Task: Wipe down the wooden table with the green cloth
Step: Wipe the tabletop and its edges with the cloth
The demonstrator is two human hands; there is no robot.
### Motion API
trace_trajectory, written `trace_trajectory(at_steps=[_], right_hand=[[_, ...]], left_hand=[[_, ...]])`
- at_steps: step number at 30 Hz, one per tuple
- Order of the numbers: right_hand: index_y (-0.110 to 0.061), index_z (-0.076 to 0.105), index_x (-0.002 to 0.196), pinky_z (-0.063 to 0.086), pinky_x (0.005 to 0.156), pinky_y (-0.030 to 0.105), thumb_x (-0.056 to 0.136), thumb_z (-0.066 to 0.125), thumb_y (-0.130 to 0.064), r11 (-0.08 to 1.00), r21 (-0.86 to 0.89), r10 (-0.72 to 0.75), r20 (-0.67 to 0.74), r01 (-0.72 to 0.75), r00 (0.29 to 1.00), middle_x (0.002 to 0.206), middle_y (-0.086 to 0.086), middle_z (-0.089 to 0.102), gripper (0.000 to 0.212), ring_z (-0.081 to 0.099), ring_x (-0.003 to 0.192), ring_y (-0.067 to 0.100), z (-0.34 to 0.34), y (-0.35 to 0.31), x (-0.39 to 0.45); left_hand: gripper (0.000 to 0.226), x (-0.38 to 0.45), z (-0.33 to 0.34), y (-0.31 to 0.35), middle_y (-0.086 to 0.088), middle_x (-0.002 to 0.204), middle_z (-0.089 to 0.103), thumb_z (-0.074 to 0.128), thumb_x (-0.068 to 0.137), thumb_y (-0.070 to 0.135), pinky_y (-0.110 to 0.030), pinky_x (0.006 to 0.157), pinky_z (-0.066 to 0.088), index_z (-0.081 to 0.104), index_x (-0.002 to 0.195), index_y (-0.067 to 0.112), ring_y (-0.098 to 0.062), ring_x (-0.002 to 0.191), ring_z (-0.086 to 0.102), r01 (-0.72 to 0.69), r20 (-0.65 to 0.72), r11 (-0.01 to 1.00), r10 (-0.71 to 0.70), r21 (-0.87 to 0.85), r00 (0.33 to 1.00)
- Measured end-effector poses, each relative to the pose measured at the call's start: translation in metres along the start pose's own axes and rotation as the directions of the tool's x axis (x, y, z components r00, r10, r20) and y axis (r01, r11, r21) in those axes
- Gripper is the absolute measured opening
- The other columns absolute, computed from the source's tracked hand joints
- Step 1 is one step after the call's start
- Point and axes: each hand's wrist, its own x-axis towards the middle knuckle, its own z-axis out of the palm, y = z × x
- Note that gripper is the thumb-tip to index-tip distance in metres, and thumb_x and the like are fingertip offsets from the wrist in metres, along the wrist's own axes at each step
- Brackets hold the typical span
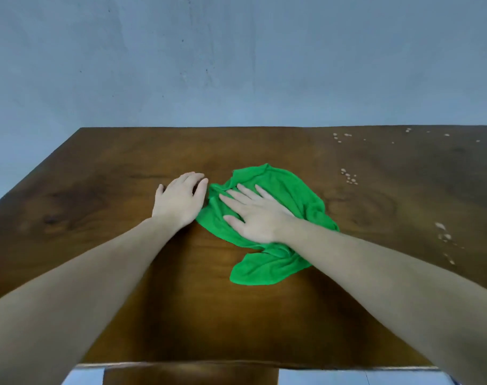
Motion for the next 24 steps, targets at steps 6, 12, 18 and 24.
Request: trace_trajectory(at_steps=[6, 12, 18, 24], right_hand=[[-0.031, 0.025, 0.158, -0.003, 0.126, 0.042, 0.106, 0.023, -0.055, 0.988, 0.024, -0.153, -0.018, 0.154, 0.988, 0.168, -0.009, 0.015, 0.058, 0.001, 0.156, 0.012, 0.009, -0.038, -0.088], [-0.055, 0.012, 0.155, -0.005, 0.125, 0.047, 0.096, 0.017, -0.074, 0.976, 0.091, 0.201, -0.017, -0.198, 0.980, 0.169, -0.009, 0.010, 0.062, -0.003, 0.156, 0.018, 0.016, -0.035, -0.133], [-0.059, 0.001, 0.153, -0.009, 0.121, 0.061, 0.093, 0.009, -0.077, 0.939, 0.074, 0.337, 0.002, -0.336, 0.942, 0.169, -0.011, 0.000, 0.064, -0.011, 0.156, 0.026, 0.028, -0.082, -0.156], [-0.060, 0.008, 0.152, -0.006, 0.124, 0.049, 0.101, 0.010, -0.065, 0.993, 0.041, 0.109, -0.036, -0.108, 0.993, 0.167, -0.021, 0.008, 0.052, -0.005, 0.156, 0.013, 0.035, -0.082, -0.206]], left_hand=[[0.052, -0.078, 0.006, 0.016, 0.012, 0.158, 0.031, 0.017, 0.101, 0.054, -0.054, 0.120, 0.005, 0.045, 0.142, 0.039, -0.011, 0.148, 0.019, -0.154, 0.134, 0.988, 0.151, 0.011, 0.979], [0.053, -0.146, -0.002, 0.011, 0.013, 0.162, 0.021, 0.021, 0.101, 0.055, -0.046, 0.122, 0.005, 0.033, 0.150, 0.040, -0.011, 0.150, 0.011, -0.249, 0.186, 0.960, 0.223, 0.127, 0.957], [0.054, -0.186, -0.005, 0.004, 0.013, 0.163, 0.017, 0.019, 0.101, 0.055, -0.041, 0.122, 0.003, 0.026, 0.153, 0.041, -0.011, 0.151, 0.008, -0.221, 0.161, 0.963, 0.196, 0.157, 0.967], [0.057, -0.194, -0.007, 0.012, 0.011, 0.162, 0.022, 0.015, 0.100, 0.059, -0.047, 0.122, 0.004, 0.033, 0.150, 0.039, -0.015, 0.151, 0.011, -0.196, 0.163, 0.975, 0.177, 0.109, 0.971]])
